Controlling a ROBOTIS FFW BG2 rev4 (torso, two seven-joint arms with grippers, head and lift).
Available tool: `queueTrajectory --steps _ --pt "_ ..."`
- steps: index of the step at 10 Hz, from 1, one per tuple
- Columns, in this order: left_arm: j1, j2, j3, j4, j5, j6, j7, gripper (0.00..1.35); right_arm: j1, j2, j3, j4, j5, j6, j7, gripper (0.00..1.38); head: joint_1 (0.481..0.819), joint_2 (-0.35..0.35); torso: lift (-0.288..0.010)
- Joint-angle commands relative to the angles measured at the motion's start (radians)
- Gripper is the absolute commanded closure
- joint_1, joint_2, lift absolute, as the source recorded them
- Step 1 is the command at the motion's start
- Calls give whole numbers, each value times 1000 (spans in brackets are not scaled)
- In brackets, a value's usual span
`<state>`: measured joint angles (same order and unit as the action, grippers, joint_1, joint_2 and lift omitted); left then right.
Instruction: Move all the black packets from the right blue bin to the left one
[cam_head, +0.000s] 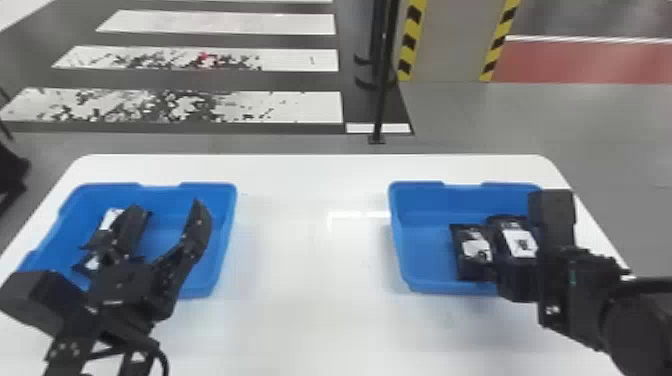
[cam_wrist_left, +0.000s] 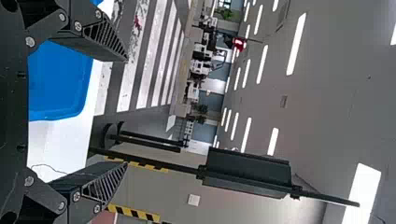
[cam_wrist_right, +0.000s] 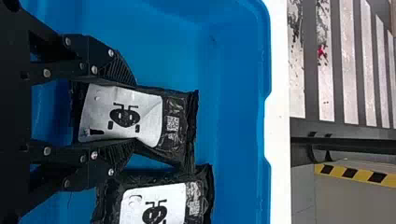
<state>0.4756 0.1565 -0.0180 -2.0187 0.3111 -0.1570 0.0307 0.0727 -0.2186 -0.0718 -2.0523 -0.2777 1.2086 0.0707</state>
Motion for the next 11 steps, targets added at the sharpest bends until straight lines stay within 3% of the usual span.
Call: queueTrajectory --steps 1,5,8,10,11 --pt "-2 0 0 0 0 0 0 283 3 1 0 2 -27 -21 1 1104 695 -16 -168" --pt "0 2 -6 0 6 -20 0 283 25 1 -42 53 -79 -205 80 1110 695 -1 -168" --pt "-2 6 -28 0 28 -49 0 283 -16 -22 -36 90 -143 -394 264 1110 695 11 -168" --pt "-2 12 -58 -10 76 -49 0 283 -97 -50 56 240 -293 -541 431 1110 695 52 -168" --pt "-2 20 -88 -32 154 -44 -2 283 -144 -62 120 274 -315 -600 512 1110 695 72 -168"
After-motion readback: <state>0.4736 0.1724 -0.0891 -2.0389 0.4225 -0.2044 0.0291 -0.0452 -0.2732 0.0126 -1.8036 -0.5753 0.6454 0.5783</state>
